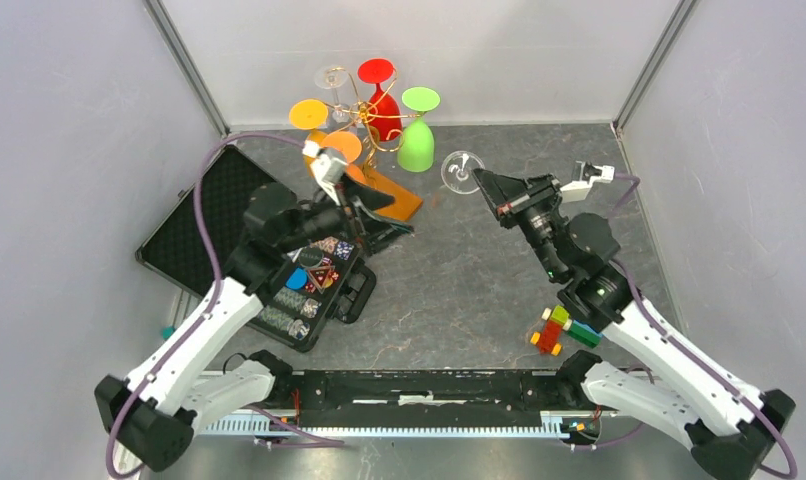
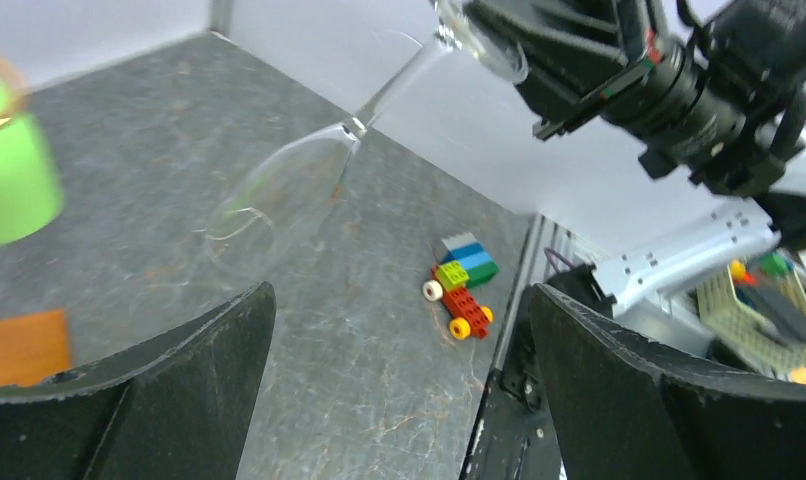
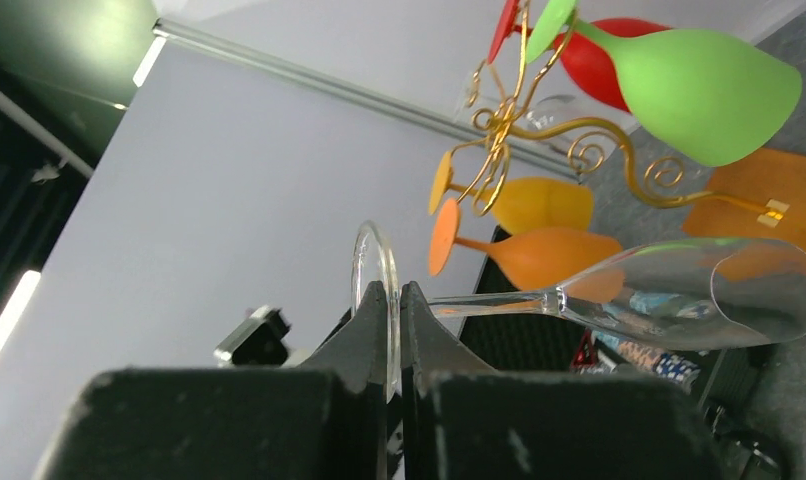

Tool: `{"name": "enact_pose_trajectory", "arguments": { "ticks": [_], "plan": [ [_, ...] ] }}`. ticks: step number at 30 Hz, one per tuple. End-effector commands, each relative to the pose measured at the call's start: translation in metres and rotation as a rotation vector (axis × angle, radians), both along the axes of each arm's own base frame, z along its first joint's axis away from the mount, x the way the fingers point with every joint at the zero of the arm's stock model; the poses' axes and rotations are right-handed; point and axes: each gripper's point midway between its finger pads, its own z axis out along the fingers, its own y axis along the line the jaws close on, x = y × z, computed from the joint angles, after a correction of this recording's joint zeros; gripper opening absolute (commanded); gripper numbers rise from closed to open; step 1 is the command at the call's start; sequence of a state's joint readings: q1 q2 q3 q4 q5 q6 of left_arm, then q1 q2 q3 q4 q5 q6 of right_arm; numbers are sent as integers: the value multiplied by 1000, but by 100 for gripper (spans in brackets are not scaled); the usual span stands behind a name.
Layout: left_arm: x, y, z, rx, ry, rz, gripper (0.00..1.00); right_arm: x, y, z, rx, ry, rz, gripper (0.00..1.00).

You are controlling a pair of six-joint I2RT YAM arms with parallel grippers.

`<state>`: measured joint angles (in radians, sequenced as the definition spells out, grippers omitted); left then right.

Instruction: Take the wine glass off the wine glass rack

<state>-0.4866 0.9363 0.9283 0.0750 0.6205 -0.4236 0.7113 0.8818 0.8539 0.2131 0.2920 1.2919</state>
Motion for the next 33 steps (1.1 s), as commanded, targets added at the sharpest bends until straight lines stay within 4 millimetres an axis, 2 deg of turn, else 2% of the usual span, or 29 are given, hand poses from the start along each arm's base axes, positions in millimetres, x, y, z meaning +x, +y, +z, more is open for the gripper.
{"name": "enact_pose_trajectory", "arguments": {
  "ticks": [1, 3, 6, 8, 11, 14, 18, 22, 25, 29, 31, 33],
  "plan": [
    [-12, -39, 25, 29, -322, -151, 100, -29, -1, 3, 35, 22, 105, 0],
    [-9, -49, 24, 44, -422, -162, 100, -37, -6, 6, 40, 25, 114, 0],
    [-12, -60, 35, 7, -559, -183, 100, -46, -12, 13, 45, 17, 118, 0],
    [-20, -67, 43, -25, -625, -228, 100, -51, -13, 18, 47, 9, 132, 0],
    [-30, -82, 43, -14, -711, -292, 99, -57, -9, 23, 50, -1, 173, 0],
    [-35, -98, 43, -16, -734, -343, 97, -63, -1, 26, 51, -5, 227, 0],
    [-37, -115, 41, -18, -732, -391, 87, -69, 7, 35, 66, -31, 288, 0],
    [-35, -118, 38, -29, -724, -389, 66, -71, 10, 42, 74, -45, 305, 0],
    [-42, -116, 29, -25, -717, -416, 60, -75, 13, 47, 78, -61, 332, 0],
    [-41, -113, 18, -6, -723, -405, 50, -77, 14, 51, 85, -85, 344, 0],
    [-43, -114, 14, 1, -719, -425, 49, -81, 14, 55, 90, -106, 358, 0],
    [-46, -114, 13, -1, -723, -441, 55, -84, 12, 61, 90, -138, 359, 0]
  ]
}}
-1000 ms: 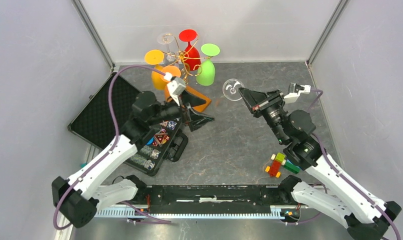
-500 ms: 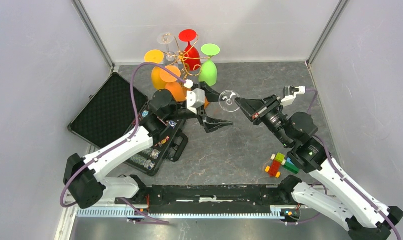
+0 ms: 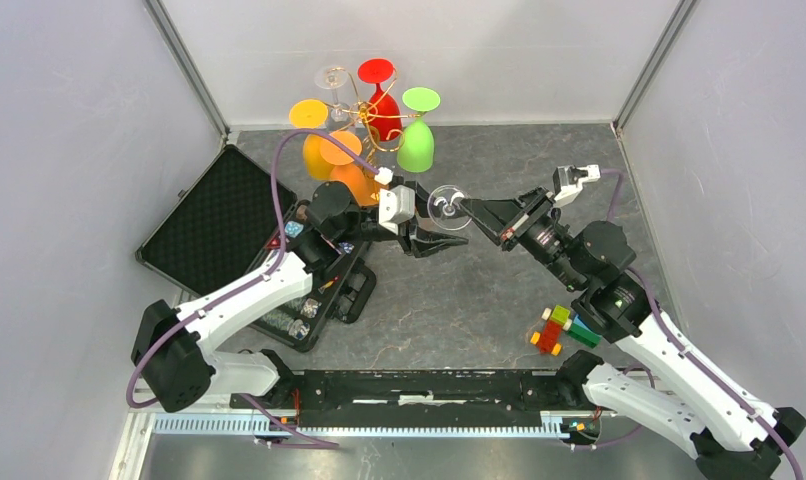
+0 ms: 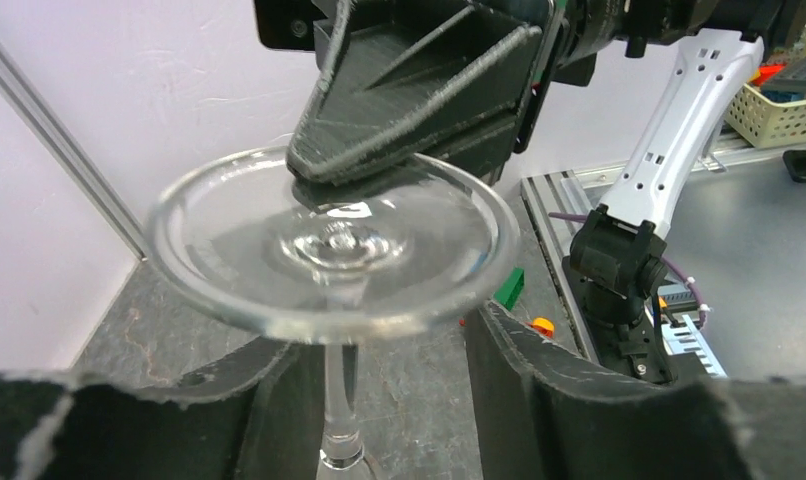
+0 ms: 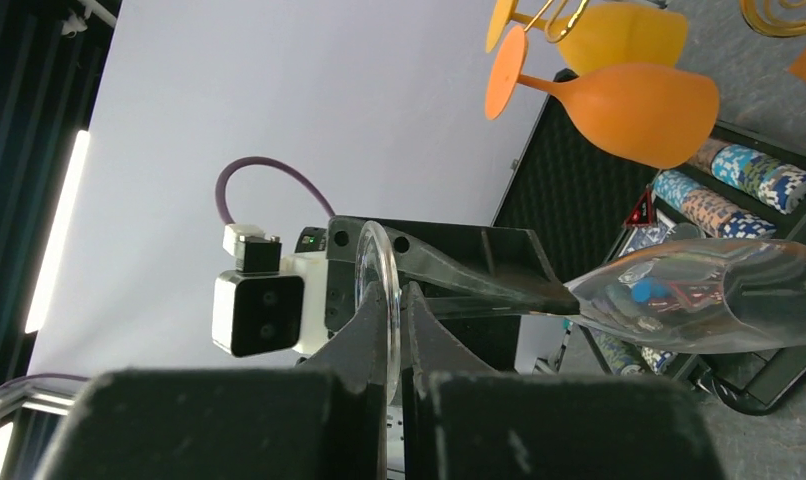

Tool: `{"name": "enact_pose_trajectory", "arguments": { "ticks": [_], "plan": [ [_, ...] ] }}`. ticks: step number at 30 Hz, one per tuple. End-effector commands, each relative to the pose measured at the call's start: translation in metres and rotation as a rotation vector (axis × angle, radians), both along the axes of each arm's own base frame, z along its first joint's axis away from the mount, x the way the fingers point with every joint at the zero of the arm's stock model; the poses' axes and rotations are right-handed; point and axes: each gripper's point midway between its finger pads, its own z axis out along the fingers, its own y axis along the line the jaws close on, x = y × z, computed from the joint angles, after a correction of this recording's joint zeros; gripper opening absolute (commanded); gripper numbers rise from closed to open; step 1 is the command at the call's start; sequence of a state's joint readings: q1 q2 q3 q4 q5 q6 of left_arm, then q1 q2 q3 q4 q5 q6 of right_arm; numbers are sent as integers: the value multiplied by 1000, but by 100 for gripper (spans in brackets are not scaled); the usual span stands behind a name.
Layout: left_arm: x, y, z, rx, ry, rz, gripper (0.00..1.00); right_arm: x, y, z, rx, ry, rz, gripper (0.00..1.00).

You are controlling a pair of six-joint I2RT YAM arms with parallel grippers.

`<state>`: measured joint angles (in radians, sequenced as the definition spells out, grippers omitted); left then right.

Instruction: Take the wine glass off the wine glass rack

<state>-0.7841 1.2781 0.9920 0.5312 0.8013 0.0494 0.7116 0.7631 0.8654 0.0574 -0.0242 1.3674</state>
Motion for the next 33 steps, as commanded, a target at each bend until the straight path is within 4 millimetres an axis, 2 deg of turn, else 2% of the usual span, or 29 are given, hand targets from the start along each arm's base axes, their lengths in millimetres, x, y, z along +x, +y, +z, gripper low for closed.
{"name": "enact_pose_trajectory", "arguments": {
  "ticks": [1, 5, 8, 10, 12, 14, 16, 17, 19, 24, 25, 28, 29, 32, 33],
  "plan": [
    [-14, 4, 11, -33, -99, -46, 57, -20, -9, 57, 113, -158, 30, 0],
    [-13, 5, 16, -46, -117, -39, 56, -23, -21, 59, 132, -174, -11, 0],
    [-13, 5, 23, -60, -114, -40, 45, -25, -25, 62, 133, -185, -21, 0],
    [-12, 5, 26, -55, -121, -39, 43, -24, -27, 65, 120, -190, -36, 0],
    [-13, 4, 28, -44, -121, -48, 45, -20, -28, 65, 112, -189, -56, 0],
    [-17, 5, 30, -37, -131, -64, 54, -17, -26, 61, 101, -184, -58, 0],
    [-18, 5, 33, -36, -152, -70, 55, -15, -21, 58, 92, -176, -49, 0],
    [-18, 5, 34, -33, -156, -69, 53, -13, -20, 56, 90, -172, -48, 0],
    [-17, 6, 35, -26, -162, -63, 43, -10, -18, 53, 86, -165, -50, 0],
    [-8, 5, 38, -26, -160, -21, 5, -3, -13, 47, 86, -157, -50, 0],
    [-5, 5, 37, -26, -153, -7, 2, -1, -14, 47, 85, -159, -56, 0],
    [5, 5, 37, -34, -144, 42, 2, 5, -19, 51, 75, -198, -91, 1],
    [8, 4, 38, -42, -134, 60, 2, 8, -21, 51, 64, -218, -107, 11],
    [20, 3, 42, -76, -81, 116, 2, 16, -32, 49, 11, -281, -193, 79],
    [24, 3, 45, -95, -54, 133, 2, 20, -38, 44, -21, -297, -239, 94]
  ]
}}
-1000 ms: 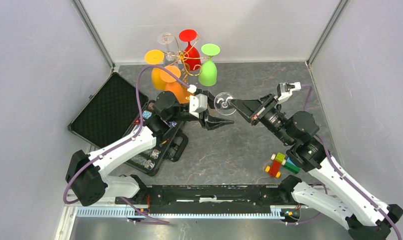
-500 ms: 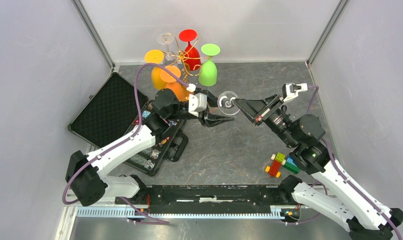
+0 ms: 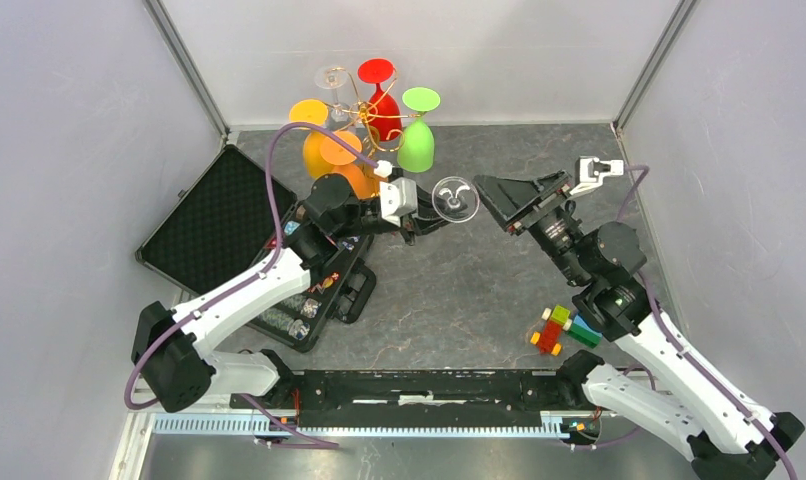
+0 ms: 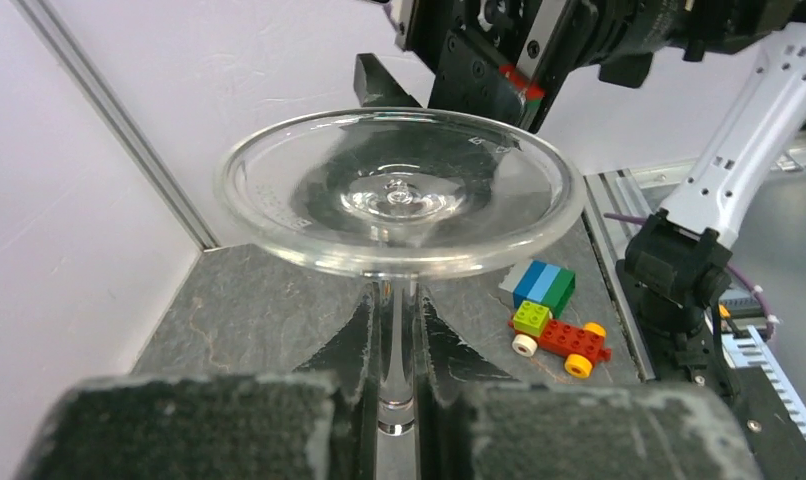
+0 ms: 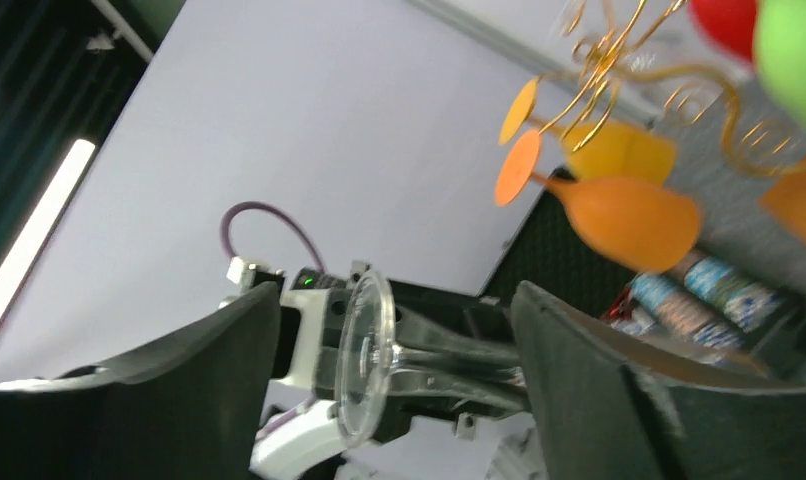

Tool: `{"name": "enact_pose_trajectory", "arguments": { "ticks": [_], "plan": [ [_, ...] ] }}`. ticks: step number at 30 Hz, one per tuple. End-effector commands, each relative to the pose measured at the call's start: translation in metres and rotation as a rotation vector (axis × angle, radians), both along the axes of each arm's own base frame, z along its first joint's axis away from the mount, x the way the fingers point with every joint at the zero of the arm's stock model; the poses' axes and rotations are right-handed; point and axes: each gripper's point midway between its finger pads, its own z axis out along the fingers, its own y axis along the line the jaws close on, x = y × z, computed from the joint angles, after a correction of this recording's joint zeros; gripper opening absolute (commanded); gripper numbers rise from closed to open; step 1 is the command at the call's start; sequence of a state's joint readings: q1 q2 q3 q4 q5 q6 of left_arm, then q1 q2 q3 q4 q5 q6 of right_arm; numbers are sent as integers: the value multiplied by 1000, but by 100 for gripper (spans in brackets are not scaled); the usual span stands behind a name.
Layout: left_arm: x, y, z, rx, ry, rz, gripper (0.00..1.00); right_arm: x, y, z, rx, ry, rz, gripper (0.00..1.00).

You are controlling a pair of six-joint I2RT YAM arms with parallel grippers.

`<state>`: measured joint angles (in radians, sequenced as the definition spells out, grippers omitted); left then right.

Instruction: Take the wine glass off the wine glass rack

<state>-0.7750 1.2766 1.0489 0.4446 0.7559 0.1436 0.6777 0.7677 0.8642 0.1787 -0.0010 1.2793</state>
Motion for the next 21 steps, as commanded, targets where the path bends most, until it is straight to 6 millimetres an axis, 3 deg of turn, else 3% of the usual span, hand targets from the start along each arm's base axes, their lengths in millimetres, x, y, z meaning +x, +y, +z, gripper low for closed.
{"name": "enact_pose_trajectory", "arguments": {
  "ticks": [1, 5, 9, 12, 16, 21],
  "plan": [
    [16, 0, 36, -134, 35, 88, 2, 12, -32, 16, -50, -175, -212, 98],
    [47, -1, 50, -249, 242, 214, 2, 18, -63, -12, -163, -260, -401, 98],
    [83, 4, 71, -362, 458, 363, 2, 13, -75, -40, -225, -298, -453, 98],
    [103, 24, 92, -540, 602, 467, 2, 4, -75, -53, -229, -322, -427, 98],
    [121, 59, 101, -818, 827, 549, 2, -4, -72, -66, -107, -331, -380, 98],
    [117, 74, 114, -938, 942, 514, 2, -8, -47, -58, -24, -339, -241, 98]
  ]
}}
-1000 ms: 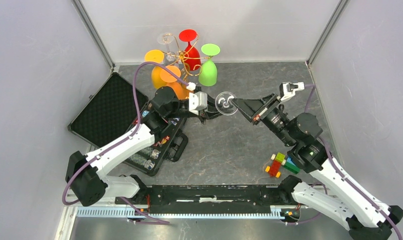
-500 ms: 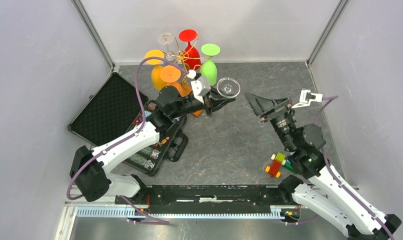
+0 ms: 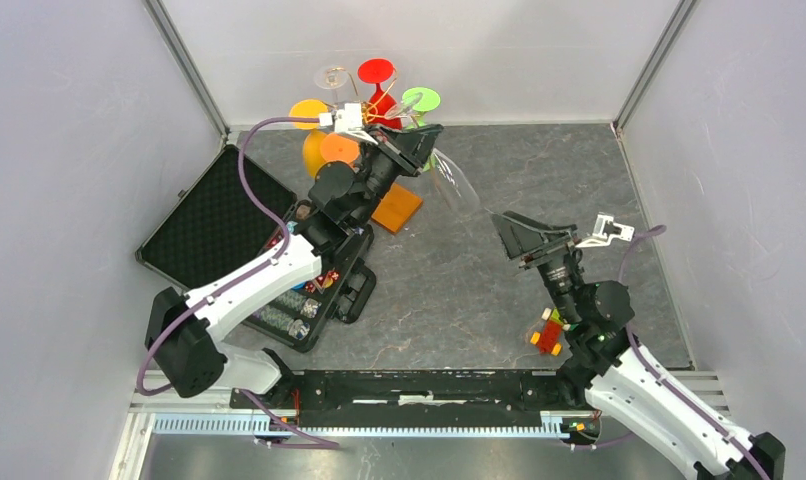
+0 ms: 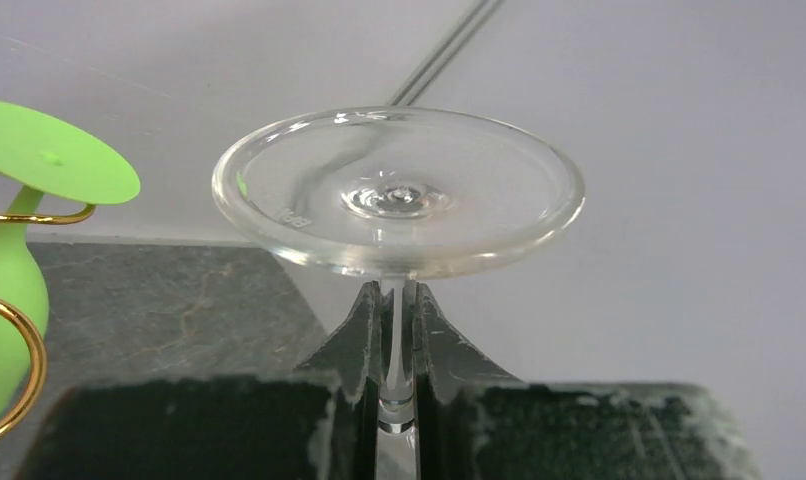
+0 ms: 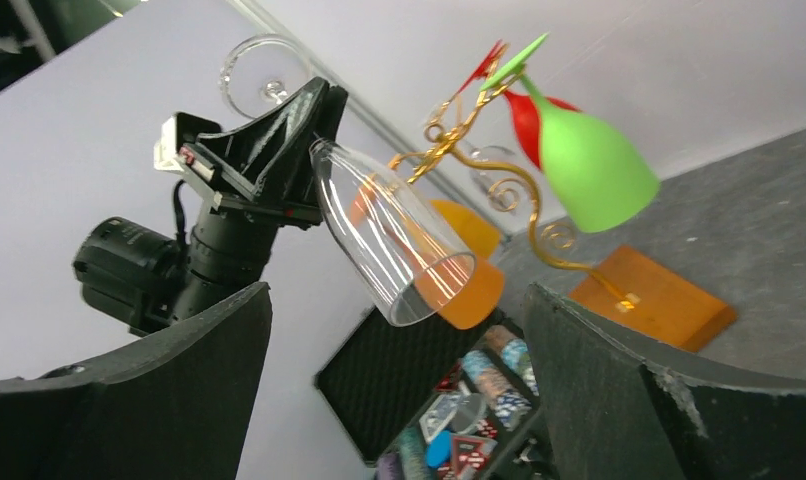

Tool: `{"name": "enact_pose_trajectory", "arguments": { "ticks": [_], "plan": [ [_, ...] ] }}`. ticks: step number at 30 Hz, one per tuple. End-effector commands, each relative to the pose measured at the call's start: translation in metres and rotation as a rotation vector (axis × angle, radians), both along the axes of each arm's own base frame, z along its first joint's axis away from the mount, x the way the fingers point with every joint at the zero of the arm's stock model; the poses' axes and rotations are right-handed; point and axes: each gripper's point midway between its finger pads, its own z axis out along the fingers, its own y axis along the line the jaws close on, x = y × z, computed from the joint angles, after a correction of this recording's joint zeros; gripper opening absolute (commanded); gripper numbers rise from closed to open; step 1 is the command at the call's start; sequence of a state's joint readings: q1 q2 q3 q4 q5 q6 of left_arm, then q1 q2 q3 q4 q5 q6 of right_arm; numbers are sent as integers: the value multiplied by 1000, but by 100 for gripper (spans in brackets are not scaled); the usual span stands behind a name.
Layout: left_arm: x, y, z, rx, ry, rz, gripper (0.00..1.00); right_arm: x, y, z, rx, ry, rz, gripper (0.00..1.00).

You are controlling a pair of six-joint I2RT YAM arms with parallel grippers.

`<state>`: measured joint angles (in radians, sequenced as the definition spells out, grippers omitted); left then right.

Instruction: Take the wine glass off the wine glass rack

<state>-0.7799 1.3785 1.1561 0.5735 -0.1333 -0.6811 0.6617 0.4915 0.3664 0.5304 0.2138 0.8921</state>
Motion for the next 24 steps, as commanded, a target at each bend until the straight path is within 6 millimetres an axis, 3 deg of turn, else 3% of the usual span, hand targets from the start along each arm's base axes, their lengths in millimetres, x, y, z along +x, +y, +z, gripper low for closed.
{"name": "enact_pose_trajectory", "arguments": {
  "ticks": [1, 6, 8, 11, 16, 24],
  "plan": [
    [-7, 42, 56, -349, 59, 67, 2, -17, 19, 38, 143, -98, 168, 97],
    [-14, 55, 56, -391, 93, 73, 2, -36, 31, 61, 262, -181, 327, 62],
    [-18, 60, 54, -405, 96, 75, 2, -39, 33, 66, 276, -199, 354, 56],
    [-20, 63, 51, -411, 103, 78, 2, -42, 36, 73, 284, -218, 382, 56],
    [-24, 62, 51, -439, 109, 42, 2, -43, 37, 84, 297, -219, 395, 70],
    [-34, 41, 56, -446, 86, -88, 2, -25, 48, 72, 271, -77, 390, 65]
  ]
}}
